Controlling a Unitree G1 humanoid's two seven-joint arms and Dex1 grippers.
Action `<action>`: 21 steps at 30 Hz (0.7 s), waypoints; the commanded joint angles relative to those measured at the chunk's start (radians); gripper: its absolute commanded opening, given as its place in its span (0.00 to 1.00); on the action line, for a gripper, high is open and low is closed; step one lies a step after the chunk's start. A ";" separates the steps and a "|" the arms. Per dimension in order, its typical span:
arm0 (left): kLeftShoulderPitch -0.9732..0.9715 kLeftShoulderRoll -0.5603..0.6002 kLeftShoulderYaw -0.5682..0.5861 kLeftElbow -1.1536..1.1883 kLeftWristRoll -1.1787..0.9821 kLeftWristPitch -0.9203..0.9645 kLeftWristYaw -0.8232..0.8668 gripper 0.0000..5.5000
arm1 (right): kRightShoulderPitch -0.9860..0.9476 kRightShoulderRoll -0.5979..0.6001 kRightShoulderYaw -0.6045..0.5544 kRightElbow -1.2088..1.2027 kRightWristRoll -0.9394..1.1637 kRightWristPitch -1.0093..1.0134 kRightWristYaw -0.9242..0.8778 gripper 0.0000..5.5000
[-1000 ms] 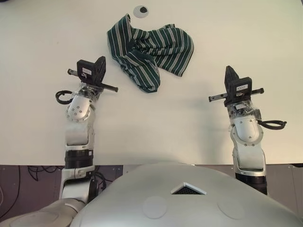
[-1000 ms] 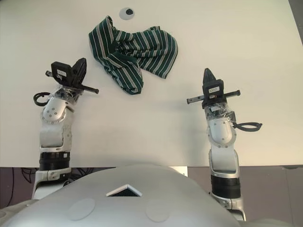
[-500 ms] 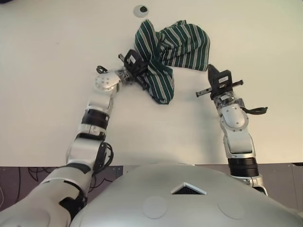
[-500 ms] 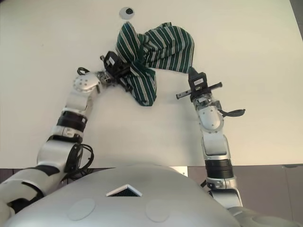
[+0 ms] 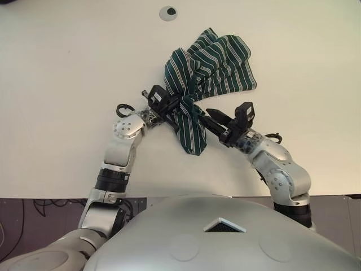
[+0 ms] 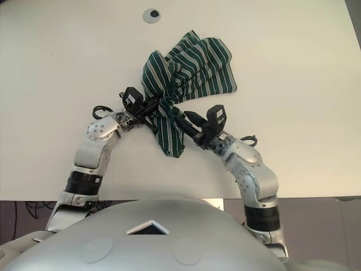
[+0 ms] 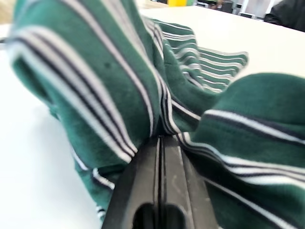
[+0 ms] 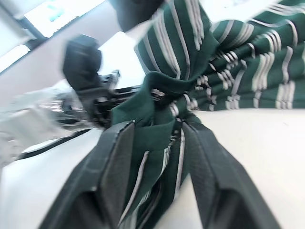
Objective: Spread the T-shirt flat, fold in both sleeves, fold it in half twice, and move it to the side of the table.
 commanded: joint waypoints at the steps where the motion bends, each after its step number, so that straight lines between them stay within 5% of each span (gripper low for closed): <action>1: 0.007 0.010 0.011 -0.010 -0.012 -0.028 -0.005 0.00 | 0.028 -0.054 -0.028 -0.022 0.011 0.011 -0.006 0.45; 15: -0.002 0.005 0.013 0.003 -0.029 -0.046 -0.002 0.00 | 0.003 -0.074 0.053 0.041 -0.056 0.019 -0.052 0.45; 21: -0.016 -0.005 0.007 0.023 -0.028 -0.064 0.002 0.00 | -0.002 -0.063 0.041 0.042 -0.029 -0.003 -0.039 0.27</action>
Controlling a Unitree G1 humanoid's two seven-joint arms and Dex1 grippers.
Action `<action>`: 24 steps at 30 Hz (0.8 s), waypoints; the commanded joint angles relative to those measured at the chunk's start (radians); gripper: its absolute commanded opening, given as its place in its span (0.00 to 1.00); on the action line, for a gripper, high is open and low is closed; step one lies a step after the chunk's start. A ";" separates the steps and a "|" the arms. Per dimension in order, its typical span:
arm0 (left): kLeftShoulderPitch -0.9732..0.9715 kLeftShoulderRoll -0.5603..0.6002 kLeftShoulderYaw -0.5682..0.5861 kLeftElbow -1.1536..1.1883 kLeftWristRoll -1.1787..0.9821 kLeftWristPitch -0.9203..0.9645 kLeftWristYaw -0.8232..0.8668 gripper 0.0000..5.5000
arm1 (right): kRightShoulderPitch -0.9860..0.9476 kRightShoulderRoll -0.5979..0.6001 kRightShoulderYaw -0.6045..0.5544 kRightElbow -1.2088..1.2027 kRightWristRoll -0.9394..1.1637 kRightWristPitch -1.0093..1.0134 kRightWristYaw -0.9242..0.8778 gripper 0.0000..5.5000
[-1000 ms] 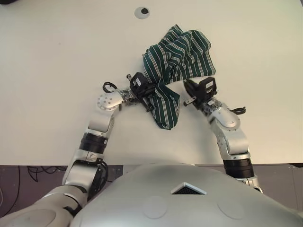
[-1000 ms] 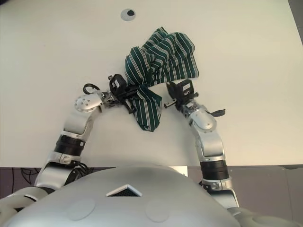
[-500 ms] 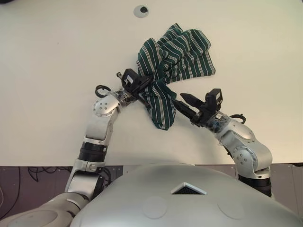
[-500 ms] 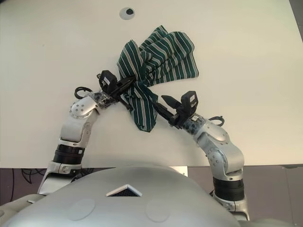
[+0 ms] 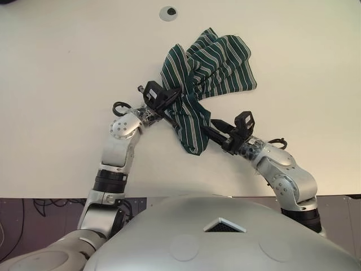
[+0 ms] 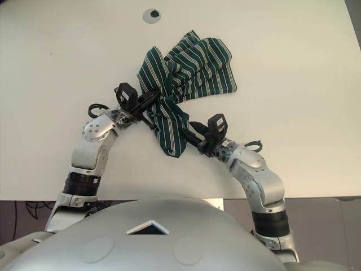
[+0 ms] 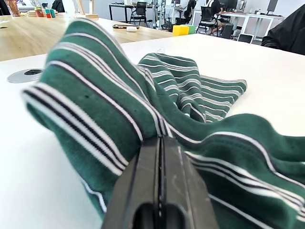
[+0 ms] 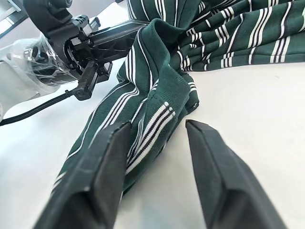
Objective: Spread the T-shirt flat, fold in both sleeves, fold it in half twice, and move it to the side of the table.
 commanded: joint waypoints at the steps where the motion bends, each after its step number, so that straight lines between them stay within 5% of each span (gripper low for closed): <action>1: -0.018 -0.007 -0.004 0.019 0.005 -0.018 0.004 0.00 | -0.014 0.002 -0.004 -0.009 0.021 -0.020 0.014 0.24; 9: -0.049 -0.037 0.034 0.039 -0.030 -0.075 0.011 0.00 | -0.022 -0.007 0.034 -0.019 0.007 -0.085 0.047 0.01; 13: -0.073 -0.056 0.076 0.038 -0.073 -0.111 0.014 0.00 | -0.035 -0.006 0.054 0.007 -0.040 -0.143 0.036 0.01; 17: -0.106 -0.049 0.168 0.000 -0.171 -0.154 -0.008 0.00 | -0.037 -0.095 0.096 -0.005 -0.364 -0.525 0.006 0.01; 24: -0.190 0.120 0.304 -0.030 -0.246 -0.175 -0.116 0.00 | -0.050 -0.304 -0.032 -0.231 -0.449 -0.683 0.127 0.01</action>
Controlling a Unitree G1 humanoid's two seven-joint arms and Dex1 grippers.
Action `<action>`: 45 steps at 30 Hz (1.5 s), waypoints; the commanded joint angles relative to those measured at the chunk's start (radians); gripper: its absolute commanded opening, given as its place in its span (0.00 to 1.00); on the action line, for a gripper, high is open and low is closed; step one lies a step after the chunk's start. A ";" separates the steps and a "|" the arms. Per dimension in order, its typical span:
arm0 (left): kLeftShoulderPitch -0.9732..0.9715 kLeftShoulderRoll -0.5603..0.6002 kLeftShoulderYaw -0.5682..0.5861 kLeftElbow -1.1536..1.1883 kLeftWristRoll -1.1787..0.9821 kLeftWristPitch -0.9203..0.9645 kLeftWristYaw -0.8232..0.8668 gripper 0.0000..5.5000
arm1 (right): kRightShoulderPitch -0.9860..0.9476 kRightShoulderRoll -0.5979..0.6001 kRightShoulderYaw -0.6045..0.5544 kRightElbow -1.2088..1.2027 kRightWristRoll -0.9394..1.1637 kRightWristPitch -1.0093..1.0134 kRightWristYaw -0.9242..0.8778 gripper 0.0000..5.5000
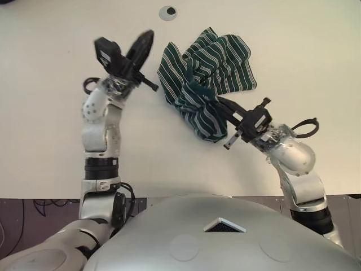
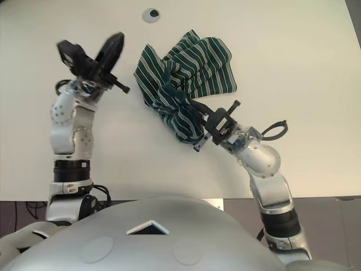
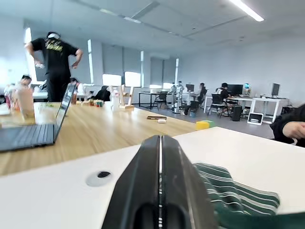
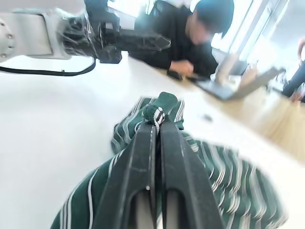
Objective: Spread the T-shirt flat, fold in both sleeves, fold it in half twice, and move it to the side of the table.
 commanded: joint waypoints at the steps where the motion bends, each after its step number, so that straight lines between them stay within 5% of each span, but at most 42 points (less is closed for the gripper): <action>1: -0.055 0.102 0.044 -0.006 -0.007 -0.009 -0.064 0.00 | -0.011 -0.143 -0.081 -0.124 -0.028 -0.024 0.091 0.01; 5: -0.122 0.191 -0.028 0.049 0.103 -0.036 -0.130 0.00 | 0.005 -0.261 -0.173 -0.246 -0.020 -0.005 0.168 0.01; 14: -0.222 0.365 -0.242 0.109 0.212 -0.055 -0.479 0.22 | 0.159 -0.392 -0.396 -0.297 0.016 -0.022 0.317 0.00; 22: -0.268 0.432 -0.382 0.116 0.264 -0.016 -0.688 0.42 | 0.180 -0.385 -0.377 -0.279 0.002 -0.014 0.351 0.00; 35: 0.136 0.565 -0.373 -0.201 0.217 0.041 -0.674 0.42 | 0.203 -0.374 -0.401 -0.258 0.010 -0.004 0.356 0.00; 45: 0.260 0.542 -0.410 -0.257 0.214 0.055 -0.600 0.42 | 0.233 -0.373 -0.402 -0.252 0.002 -0.005 0.359 0.00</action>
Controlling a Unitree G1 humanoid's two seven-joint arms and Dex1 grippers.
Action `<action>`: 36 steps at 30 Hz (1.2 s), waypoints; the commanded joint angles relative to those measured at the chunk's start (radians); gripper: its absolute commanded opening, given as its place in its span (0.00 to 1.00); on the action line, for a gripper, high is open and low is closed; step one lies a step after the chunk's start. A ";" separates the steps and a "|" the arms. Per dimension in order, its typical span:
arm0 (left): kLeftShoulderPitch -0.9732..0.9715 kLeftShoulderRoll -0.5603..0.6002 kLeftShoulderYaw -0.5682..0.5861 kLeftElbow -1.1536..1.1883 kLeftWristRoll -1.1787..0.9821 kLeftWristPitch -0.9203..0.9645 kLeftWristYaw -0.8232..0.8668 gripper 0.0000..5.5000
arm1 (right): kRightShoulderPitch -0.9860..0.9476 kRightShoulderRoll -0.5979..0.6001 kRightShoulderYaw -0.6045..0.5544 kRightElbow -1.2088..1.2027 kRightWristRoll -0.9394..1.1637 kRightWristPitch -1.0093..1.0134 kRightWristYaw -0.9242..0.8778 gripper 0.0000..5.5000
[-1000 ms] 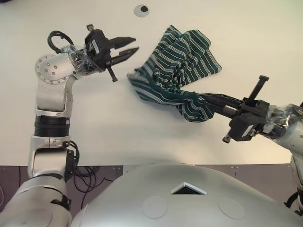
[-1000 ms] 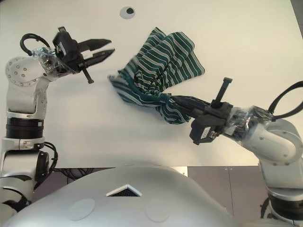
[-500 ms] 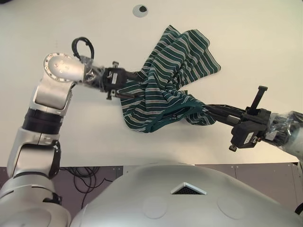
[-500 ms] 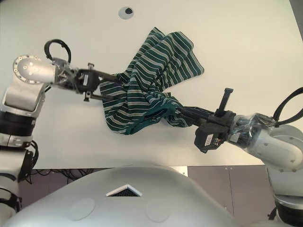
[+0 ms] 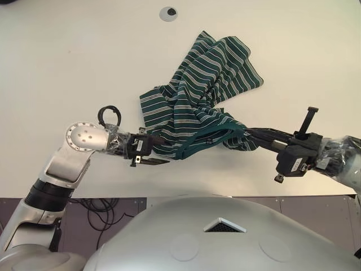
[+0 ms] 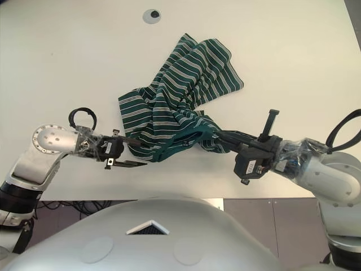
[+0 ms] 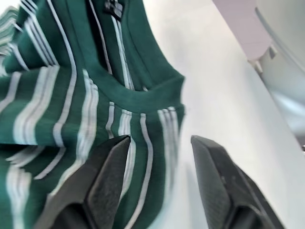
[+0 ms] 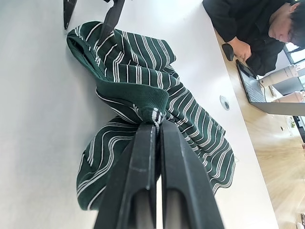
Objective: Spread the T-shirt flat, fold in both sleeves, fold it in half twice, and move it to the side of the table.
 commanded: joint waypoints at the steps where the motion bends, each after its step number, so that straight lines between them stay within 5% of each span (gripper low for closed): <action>1: 0.004 -0.006 -0.013 -0.012 0.007 0.011 0.017 0.42 | 0.010 -0.009 -0.009 0.006 0.000 0.004 0.003 0.00; 5: 0.022 -0.050 -0.031 0.020 0.044 -0.001 0.091 0.42 | 0.024 -0.006 -0.008 0.006 -0.003 0.000 0.002 0.00; 15: 0.044 -0.050 -0.001 0.066 0.050 -0.038 0.125 0.14 | 0.043 0.000 -0.017 0.023 0.000 -0.013 -0.004 0.00; 19: 0.055 -0.011 0.072 0.000 0.010 -0.020 0.131 0.02 | 0.032 0.002 -0.050 0.064 0.017 -0.026 -0.007 0.00; 23: 0.051 0.034 0.174 -0.101 -0.124 0.049 0.100 0.01 | 0.017 0.011 -0.122 0.079 0.066 -0.030 -0.017 0.00; 29: -0.334 -0.086 0.255 -0.037 -0.205 0.199 0.270 0.01 | -0.394 -0.011 -0.097 0.284 0.013 0.032 -0.172 0.00; 36: -0.867 -0.262 0.217 0.461 -0.043 0.195 0.451 0.01 | -0.999 0.004 0.105 0.682 -0.095 0.017 -0.221 0.00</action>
